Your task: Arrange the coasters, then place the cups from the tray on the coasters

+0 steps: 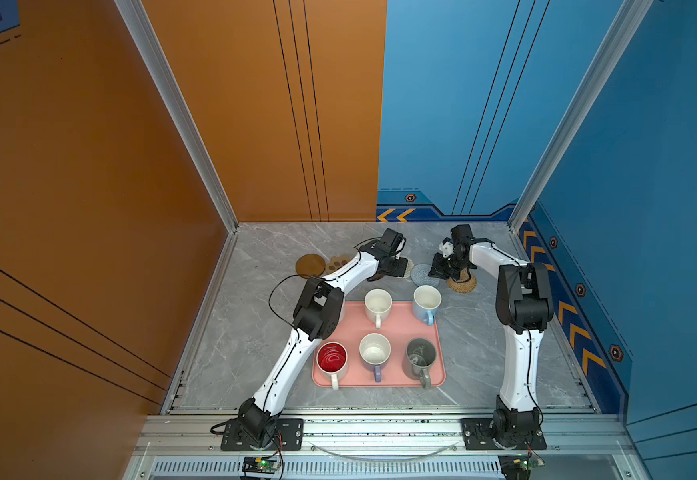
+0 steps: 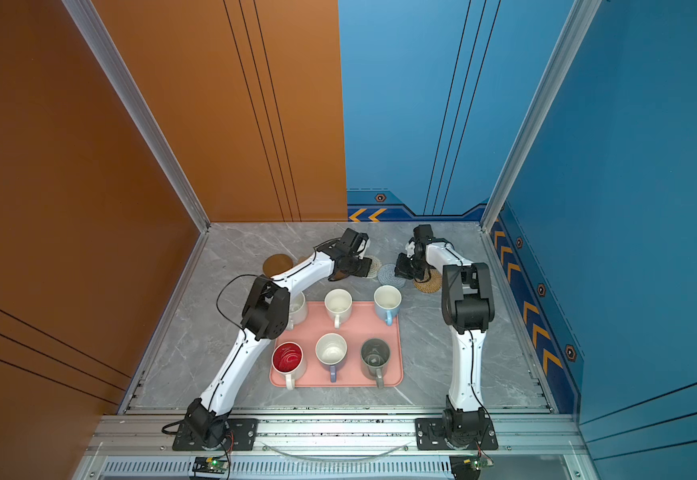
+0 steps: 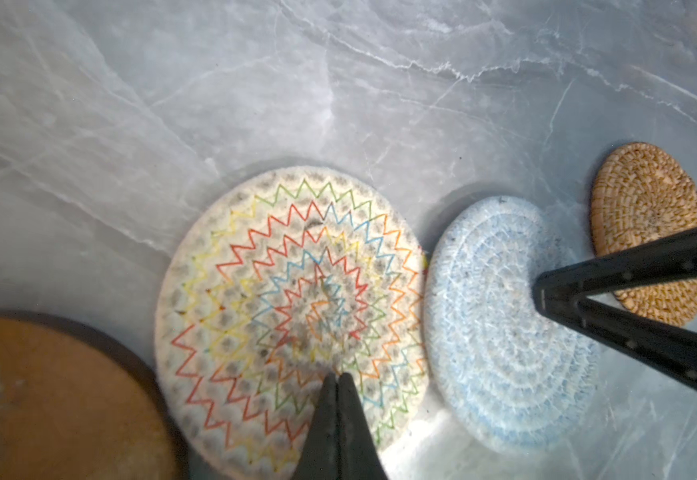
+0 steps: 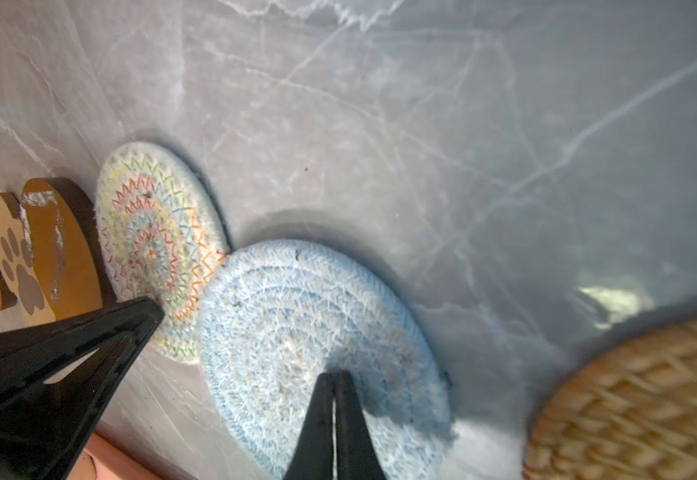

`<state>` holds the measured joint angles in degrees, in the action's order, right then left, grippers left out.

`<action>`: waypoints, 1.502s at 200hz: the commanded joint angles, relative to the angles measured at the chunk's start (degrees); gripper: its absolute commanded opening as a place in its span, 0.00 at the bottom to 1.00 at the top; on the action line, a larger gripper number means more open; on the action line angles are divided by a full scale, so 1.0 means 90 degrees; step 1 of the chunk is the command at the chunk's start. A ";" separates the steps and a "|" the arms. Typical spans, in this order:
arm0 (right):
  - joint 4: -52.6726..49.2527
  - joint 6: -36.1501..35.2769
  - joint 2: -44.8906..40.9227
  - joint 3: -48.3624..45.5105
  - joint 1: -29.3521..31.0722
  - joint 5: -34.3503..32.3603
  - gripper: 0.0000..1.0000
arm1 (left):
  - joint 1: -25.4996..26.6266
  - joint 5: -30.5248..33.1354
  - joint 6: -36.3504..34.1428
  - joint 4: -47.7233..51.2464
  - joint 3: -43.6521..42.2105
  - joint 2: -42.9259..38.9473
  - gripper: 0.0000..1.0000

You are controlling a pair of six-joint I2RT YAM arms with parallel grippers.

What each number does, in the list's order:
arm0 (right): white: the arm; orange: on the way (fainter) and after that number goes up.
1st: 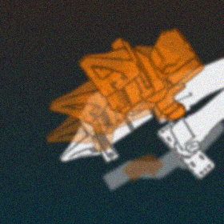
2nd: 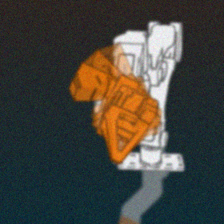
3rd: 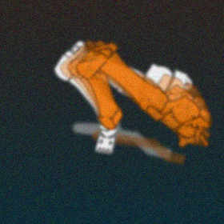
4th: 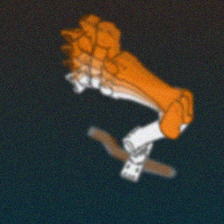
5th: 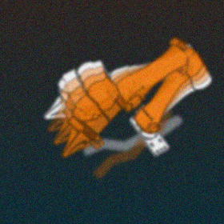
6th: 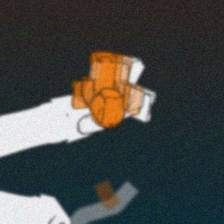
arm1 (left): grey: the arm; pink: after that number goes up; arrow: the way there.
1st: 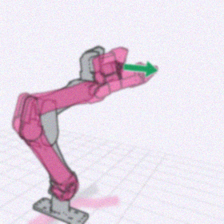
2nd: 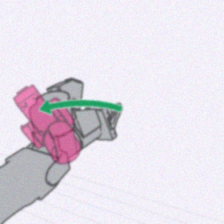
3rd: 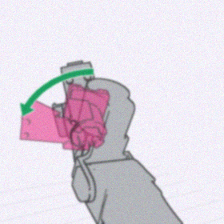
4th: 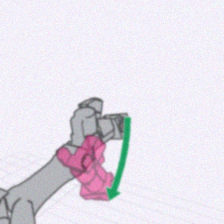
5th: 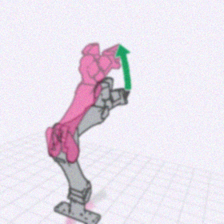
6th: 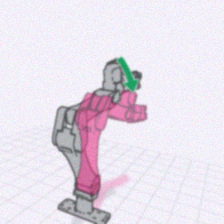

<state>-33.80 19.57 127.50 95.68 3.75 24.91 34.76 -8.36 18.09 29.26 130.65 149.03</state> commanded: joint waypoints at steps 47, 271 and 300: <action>-0.0447 0.0091 0.0439 0.0362 -0.0289 -0.0569 0.00 | -0.0110 0.0361 -0.0008 0.0617 -0.0365 -0.0074 0.00; -0.1039 -0.0026 0.0694 0.0915 -0.0280 -0.0833 0.00 | -0.0151 0.0281 0.0051 0.0615 0.0155 -0.0046 0.00; -0.1035 -0.0029 0.0621 0.0892 -0.0243 -0.0825 0.00 | -0.0144 0.0264 0.0070 0.0617 0.0300 0.0008 0.00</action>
<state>-37.47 20.40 133.08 105.97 1.21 21.10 34.02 -7.03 18.11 32.71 130.96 147.87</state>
